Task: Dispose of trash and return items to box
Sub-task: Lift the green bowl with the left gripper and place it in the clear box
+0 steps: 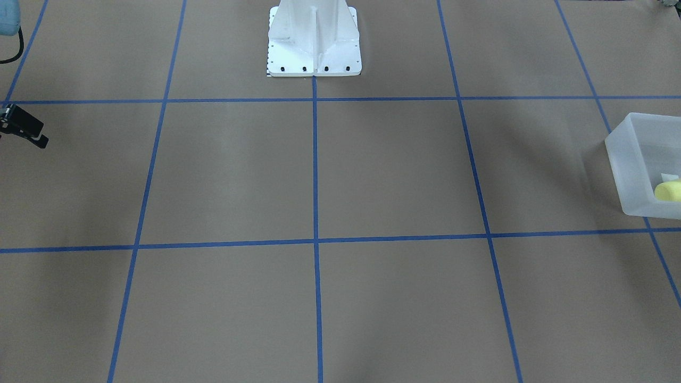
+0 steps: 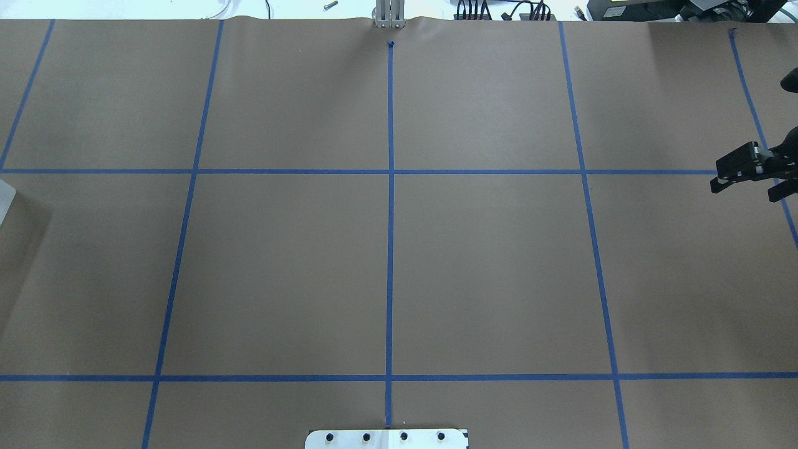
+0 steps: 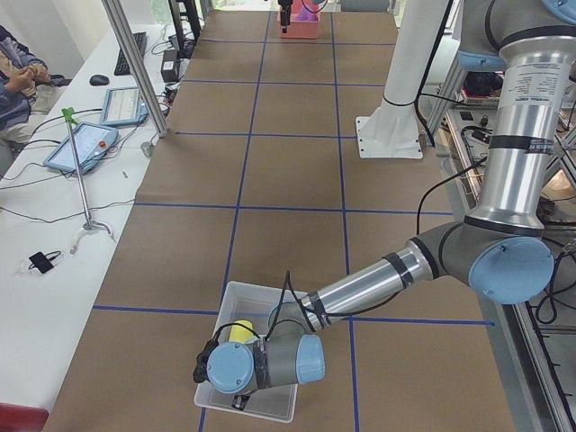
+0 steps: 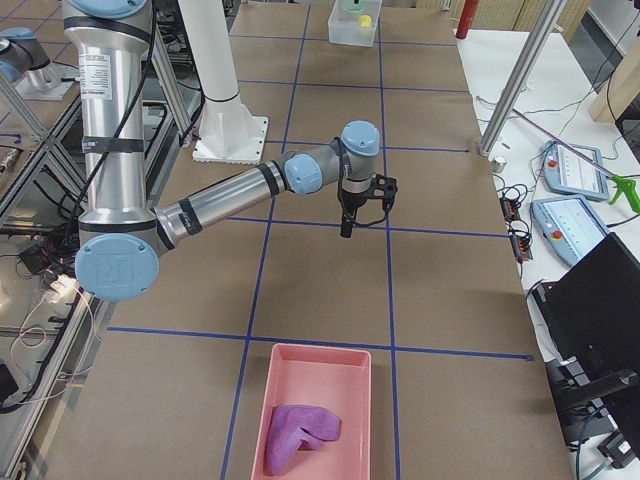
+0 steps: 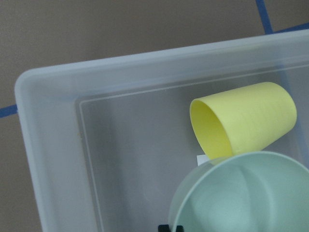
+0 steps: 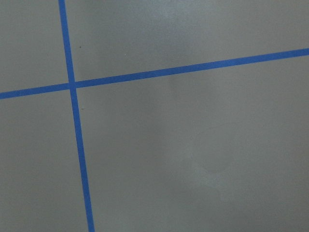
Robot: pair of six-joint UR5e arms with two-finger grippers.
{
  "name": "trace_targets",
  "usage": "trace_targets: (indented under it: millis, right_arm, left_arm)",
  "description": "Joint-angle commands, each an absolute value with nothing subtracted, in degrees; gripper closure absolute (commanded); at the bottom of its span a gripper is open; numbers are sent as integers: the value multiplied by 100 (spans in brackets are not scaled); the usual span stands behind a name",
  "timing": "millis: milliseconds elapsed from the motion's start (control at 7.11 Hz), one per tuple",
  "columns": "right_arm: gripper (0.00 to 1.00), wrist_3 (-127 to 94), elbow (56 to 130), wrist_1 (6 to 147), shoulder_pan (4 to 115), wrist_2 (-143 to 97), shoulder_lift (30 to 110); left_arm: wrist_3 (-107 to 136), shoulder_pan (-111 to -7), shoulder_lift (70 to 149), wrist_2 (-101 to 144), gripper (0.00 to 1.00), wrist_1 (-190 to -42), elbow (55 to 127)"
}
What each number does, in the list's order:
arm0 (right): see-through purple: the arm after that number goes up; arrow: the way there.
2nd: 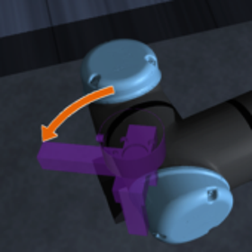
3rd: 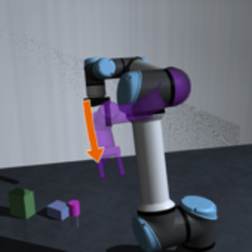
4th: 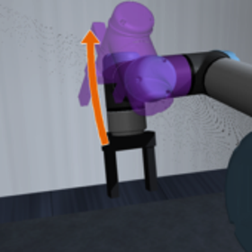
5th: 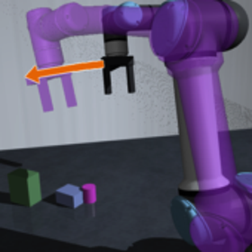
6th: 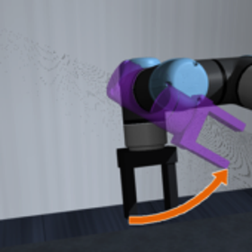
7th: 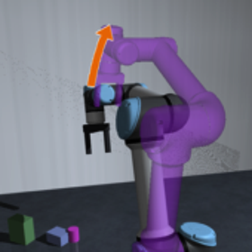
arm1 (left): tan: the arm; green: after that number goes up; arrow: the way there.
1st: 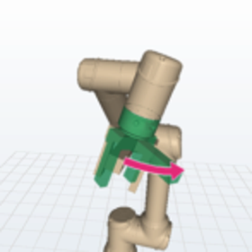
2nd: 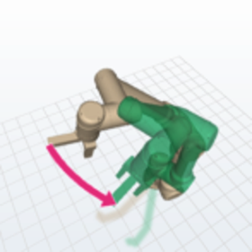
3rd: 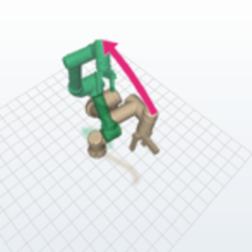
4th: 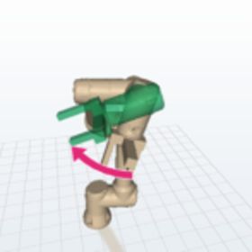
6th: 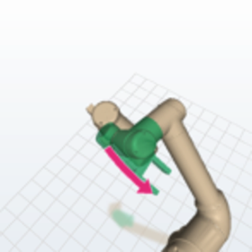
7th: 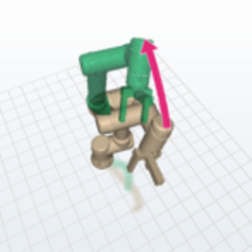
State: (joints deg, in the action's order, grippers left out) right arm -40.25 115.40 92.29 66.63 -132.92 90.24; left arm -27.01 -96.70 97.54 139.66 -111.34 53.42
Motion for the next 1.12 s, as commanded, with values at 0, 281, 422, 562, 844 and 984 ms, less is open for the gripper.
trace_targets:
  millis: [0,281,422,562,844,984]
  right_arm:
    - [0,-4025,11592,9229,6662,-13289,9026]
    - [0,-4025,11601,9229,6662,-13289,9035]
    - [0,-4025,11628,9229,6662,-13289,9044]
    - [0,-4025,11619,9229,6662,-13289,9044]
    - [0,-4025,11628,9229,6671,-13280,9044]
    - [0,-4025,11628,9229,6671,-13280,9053]
  left_arm:
    - [-2698,-9677,9940,13966,100,-11443,4756]
    - [-2619,-9677,9949,13966,100,-11540,4702]
    - [-2619,-9677,9949,13966,77,-11540,4693]
    - [-2619,-9677,9949,13975,43,-11549,4719]
    - [-2619,-9677,10019,14018,5,-11470,4929]
    - [-2428,-9677,10046,14019,5,-11174,5331]
